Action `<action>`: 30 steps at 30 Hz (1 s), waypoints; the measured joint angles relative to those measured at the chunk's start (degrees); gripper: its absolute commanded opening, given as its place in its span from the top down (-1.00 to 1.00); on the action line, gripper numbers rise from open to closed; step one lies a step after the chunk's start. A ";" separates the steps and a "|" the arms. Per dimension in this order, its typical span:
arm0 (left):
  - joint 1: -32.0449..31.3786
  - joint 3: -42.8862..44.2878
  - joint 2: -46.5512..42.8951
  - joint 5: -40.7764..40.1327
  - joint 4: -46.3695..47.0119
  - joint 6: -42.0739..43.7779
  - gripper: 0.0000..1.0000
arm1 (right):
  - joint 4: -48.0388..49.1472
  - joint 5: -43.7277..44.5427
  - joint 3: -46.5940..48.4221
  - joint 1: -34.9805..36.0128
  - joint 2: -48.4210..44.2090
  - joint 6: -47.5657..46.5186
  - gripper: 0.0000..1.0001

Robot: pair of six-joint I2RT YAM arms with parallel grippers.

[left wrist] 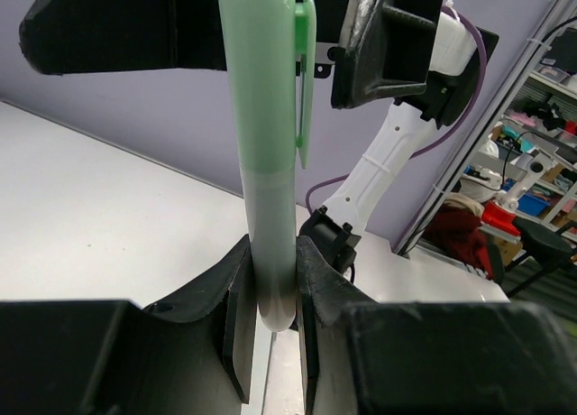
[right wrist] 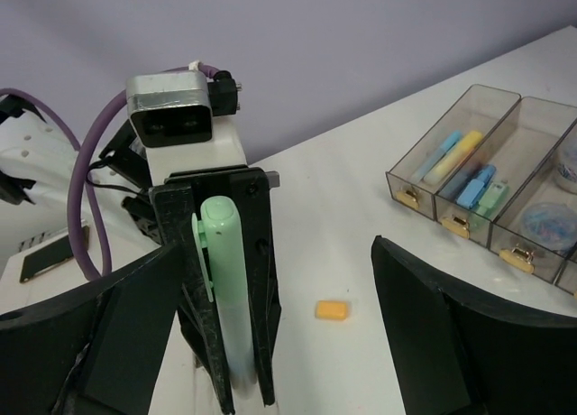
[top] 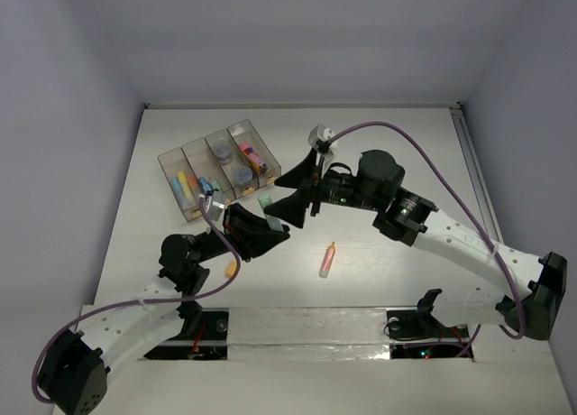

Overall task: Sort the stationery into containers
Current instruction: Close the pen cap on the pen.

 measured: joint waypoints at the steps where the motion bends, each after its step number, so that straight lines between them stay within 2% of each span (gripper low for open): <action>1: 0.00 0.00 0.00 0.02 0.00 0.00 1.00 | 0.04 -0.17 0.00 0.00 -0.02 0.07 -0.78; 8: -0.59 0.00 1.07 0.31 0.63 -0.02 1.00 | 0.57 -1.99 1.01 0.00 0.46 0.55 -0.50; 12: -1.07 0.00 1.75 0.35 0.63 -0.04 1.00 | 0.83 -3.17 3.13 0.00 2.75 1.14 -0.46; 18: -1.11 0.00 2.12 0.28 0.42 0.00 1.00 | 1.27 -4.79 3.48 0.00 5.11 2.38 -0.12; 19: -1.11 0.00 2.14 0.15 0.31 0.00 1.00 | 1.31 -5.03 3.61 0.00 5.46 2.60 0.12; 21: -1.11 0.00 2.12 -0.17 -0.17 0.02 1.00 | 1.64 -5.57 3.67 0.00 5.73 2.93 0.38; 22: -1.11 0.00 2.12 -0.44 -0.39 0.00 1.00 | 1.73 -5.57 3.67 0.00 5.73 3.19 0.66; 23: -1.09 0.00 2.12 -0.48 -0.52 0.09 1.00 | 1.86 -5.77 3.67 0.17 5.66 3.26 0.77; 26: -1.11 0.00 1.84 -0.61 -0.55 0.28 1.00 | 1.92 -5.75 3.65 0.33 5.60 3.98 1.00; 30: -1.11 0.02 0.81 -0.94 -1.92 0.83 1.00 | 2.32 -5.73 3.32 0.35 5.53 4.35 1.00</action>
